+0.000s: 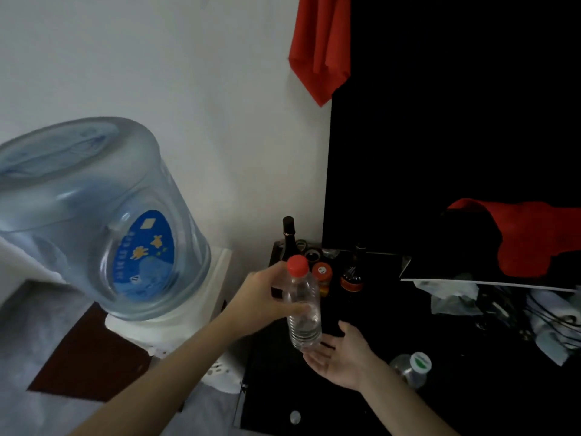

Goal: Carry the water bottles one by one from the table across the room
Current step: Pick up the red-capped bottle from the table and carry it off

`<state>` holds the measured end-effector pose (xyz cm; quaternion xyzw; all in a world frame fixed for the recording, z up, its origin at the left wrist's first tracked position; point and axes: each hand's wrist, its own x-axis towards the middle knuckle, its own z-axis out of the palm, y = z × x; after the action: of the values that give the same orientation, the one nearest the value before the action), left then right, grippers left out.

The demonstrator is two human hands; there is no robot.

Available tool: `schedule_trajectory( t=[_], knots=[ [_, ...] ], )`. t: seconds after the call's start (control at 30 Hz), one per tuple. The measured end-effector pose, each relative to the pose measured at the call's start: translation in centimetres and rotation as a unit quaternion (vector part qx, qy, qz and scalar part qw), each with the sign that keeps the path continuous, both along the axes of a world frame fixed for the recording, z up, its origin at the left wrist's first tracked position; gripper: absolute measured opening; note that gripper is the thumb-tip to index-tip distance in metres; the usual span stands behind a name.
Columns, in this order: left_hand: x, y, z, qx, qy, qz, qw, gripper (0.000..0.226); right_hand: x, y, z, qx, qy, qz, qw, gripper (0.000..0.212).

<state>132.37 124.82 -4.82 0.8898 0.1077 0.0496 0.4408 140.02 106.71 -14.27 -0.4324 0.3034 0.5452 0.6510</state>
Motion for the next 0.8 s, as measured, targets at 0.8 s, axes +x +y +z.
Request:
schedule_trajectory(
  t=[0.8],
  knots=[
    [8.7, 2.6, -17.9, -0.095, 0.064, -0.041, 0.993, 0.065, 8.2, 6.7, -16.1, -0.169, 0.012, -0.049, 0.984, 0.037]
  ],
)
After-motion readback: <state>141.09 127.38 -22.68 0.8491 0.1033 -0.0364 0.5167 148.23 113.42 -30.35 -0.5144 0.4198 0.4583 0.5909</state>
